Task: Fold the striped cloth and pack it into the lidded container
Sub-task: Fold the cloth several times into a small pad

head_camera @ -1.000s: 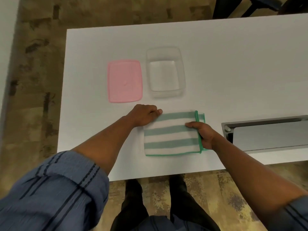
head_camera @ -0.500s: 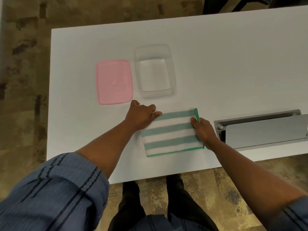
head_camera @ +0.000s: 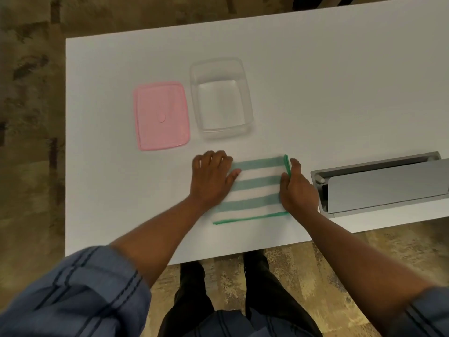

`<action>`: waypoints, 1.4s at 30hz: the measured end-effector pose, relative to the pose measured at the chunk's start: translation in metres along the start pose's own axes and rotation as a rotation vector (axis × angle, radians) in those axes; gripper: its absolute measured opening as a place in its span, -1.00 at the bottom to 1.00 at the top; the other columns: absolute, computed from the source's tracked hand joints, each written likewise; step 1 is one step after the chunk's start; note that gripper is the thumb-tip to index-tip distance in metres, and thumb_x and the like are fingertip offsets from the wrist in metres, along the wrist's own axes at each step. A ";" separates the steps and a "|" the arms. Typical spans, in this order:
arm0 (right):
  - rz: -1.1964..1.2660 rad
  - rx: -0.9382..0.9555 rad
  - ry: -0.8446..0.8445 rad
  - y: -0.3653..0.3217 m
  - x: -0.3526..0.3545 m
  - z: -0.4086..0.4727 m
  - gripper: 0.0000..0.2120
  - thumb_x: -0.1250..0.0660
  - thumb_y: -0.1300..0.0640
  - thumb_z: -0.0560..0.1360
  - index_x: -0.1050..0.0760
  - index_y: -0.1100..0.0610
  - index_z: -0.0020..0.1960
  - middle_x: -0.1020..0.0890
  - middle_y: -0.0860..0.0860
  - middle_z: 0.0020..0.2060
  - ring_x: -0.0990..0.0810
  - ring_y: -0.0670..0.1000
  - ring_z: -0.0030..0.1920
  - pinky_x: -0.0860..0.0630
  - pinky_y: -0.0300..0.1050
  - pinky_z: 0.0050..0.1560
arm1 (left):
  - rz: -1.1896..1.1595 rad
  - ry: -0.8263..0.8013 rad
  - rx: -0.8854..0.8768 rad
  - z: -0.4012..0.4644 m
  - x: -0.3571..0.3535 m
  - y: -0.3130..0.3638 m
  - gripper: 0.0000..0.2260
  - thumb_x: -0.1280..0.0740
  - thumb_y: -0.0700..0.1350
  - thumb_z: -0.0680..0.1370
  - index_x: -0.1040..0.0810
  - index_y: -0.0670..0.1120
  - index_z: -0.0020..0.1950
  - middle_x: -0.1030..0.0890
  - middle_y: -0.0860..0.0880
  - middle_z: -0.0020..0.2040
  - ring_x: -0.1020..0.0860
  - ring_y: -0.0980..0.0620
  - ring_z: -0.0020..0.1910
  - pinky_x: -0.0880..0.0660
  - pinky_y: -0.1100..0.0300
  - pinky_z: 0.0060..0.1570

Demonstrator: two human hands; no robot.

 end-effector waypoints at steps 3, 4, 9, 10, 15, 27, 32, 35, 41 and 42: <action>-0.088 0.082 0.094 -0.009 0.006 -0.004 -0.47 -0.09 0.04 0.68 -0.07 0.05 0.61 -0.48 0.18 0.36 -0.58 0.31 0.13 -0.52 0.15 -0.04 | -0.065 -0.113 0.003 -0.031 -0.018 0.020 -0.53 -0.19 0.17 0.66 -0.51 -0.10 0.43 -0.45 -0.13 0.51 -0.36 -0.22 0.51 -0.30 -0.14 0.41; -0.144 0.137 0.142 -0.017 0.008 -0.007 -0.46 -0.09 0.05 0.67 -0.08 0.06 0.62 -0.42 0.18 0.43 -0.51 0.31 0.28 -0.49 0.23 0.13 | -0.055 -0.183 0.013 -0.039 -0.027 0.022 -0.47 -0.14 0.19 0.67 -0.41 -0.09 0.53 -0.33 -0.13 0.60 -0.24 -0.22 0.59 -0.21 -0.15 0.48; -0.294 0.450 0.013 -0.063 -0.026 -0.017 -0.40 0.09 -0.14 0.70 0.08 0.05 0.68 0.00 0.06 0.67 0.10 0.13 0.66 0.04 0.15 0.57 | -0.011 -0.314 0.040 -0.051 -0.050 0.019 -0.34 0.05 0.31 0.67 -0.03 -0.02 0.68 0.01 -0.08 0.70 0.12 -0.16 0.67 0.06 -0.13 0.62; -0.312 0.456 -0.026 -0.063 -0.035 -0.017 -0.38 0.13 -0.19 0.70 0.09 0.03 0.68 0.04 0.05 0.68 0.14 0.12 0.66 0.04 0.17 0.58 | -0.006 -0.303 0.027 -0.052 -0.052 0.019 -0.33 0.04 0.33 0.67 -0.02 -0.01 0.68 0.02 -0.09 0.70 0.12 -0.16 0.67 0.06 -0.14 0.62; -0.334 0.417 -0.089 -0.040 -0.050 -0.008 -0.33 0.14 -0.31 0.66 0.15 -0.07 0.67 0.14 0.02 0.68 0.21 0.14 0.66 0.03 0.31 0.58 | -0.002 -0.224 -0.029 -0.055 -0.053 0.018 -0.28 -0.05 0.37 0.63 -0.04 0.02 0.68 0.00 -0.11 0.69 0.07 -0.23 0.66 0.00 -0.29 0.57; -0.311 0.437 -0.092 -0.073 -0.070 -0.018 -0.30 0.11 -0.35 0.64 0.15 -0.09 0.67 0.12 0.04 0.68 0.20 0.15 0.66 0.09 0.25 0.58 | 0.021 -0.214 -0.039 -0.071 -0.041 -0.022 -0.26 -0.11 0.40 0.60 -0.09 0.04 0.67 -0.03 -0.09 0.69 0.03 -0.22 0.66 -0.05 -0.33 0.54; -0.290 0.499 -0.080 -0.127 -0.095 -0.032 -0.31 0.07 -0.33 0.64 0.04 -0.05 0.68 0.02 0.08 0.68 0.12 0.18 0.66 0.04 0.26 0.58 | 0.058 -0.223 -0.003 -0.093 -0.026 -0.074 -0.25 -0.13 0.40 0.59 -0.09 0.05 0.67 -0.03 -0.08 0.69 0.01 -0.21 0.67 -0.06 -0.33 0.54; -0.282 0.498 -0.054 -0.140 -0.093 -0.037 -0.32 0.03 -0.30 0.64 -0.01 -0.03 0.67 0.00 0.09 0.67 0.10 0.20 0.66 -0.01 0.30 0.55 | 0.042 -0.253 0.028 -0.097 -0.018 -0.082 -0.26 -0.09 0.40 0.60 -0.08 0.04 0.67 -0.01 -0.09 0.70 0.05 -0.20 0.67 -0.03 -0.32 0.55; 0.448 0.222 -0.124 -0.186 -0.069 -0.056 -0.40 -0.14 -0.08 0.59 -0.23 0.04 0.60 -0.51 0.10 0.35 -0.49 0.13 0.31 -0.42 0.18 0.33 | -0.391 -0.108 0.724 -0.107 0.009 -0.107 -0.28 -0.21 0.24 0.62 0.02 0.07 0.68 0.00 -0.12 0.67 -0.08 -0.19 0.61 -0.12 -0.18 0.50; 0.668 0.083 -0.213 -0.192 -0.076 -0.059 -0.42 -0.15 -0.04 0.59 -0.24 0.02 0.60 -0.55 0.10 0.30 -0.54 0.11 0.24 -0.47 0.15 0.33 | -0.477 -0.069 0.849 -0.111 0.012 -0.114 -0.27 -0.28 0.17 0.61 -0.01 0.02 0.67 -0.07 -0.14 0.65 -0.14 -0.20 0.58 -0.18 -0.17 0.49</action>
Point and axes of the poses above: each hand's wrist, its own z-axis towards the middle knuckle, its own x-axis out of the back of the hand, y = z × x, the point moved 8 cm from there along z, towards the middle knuckle
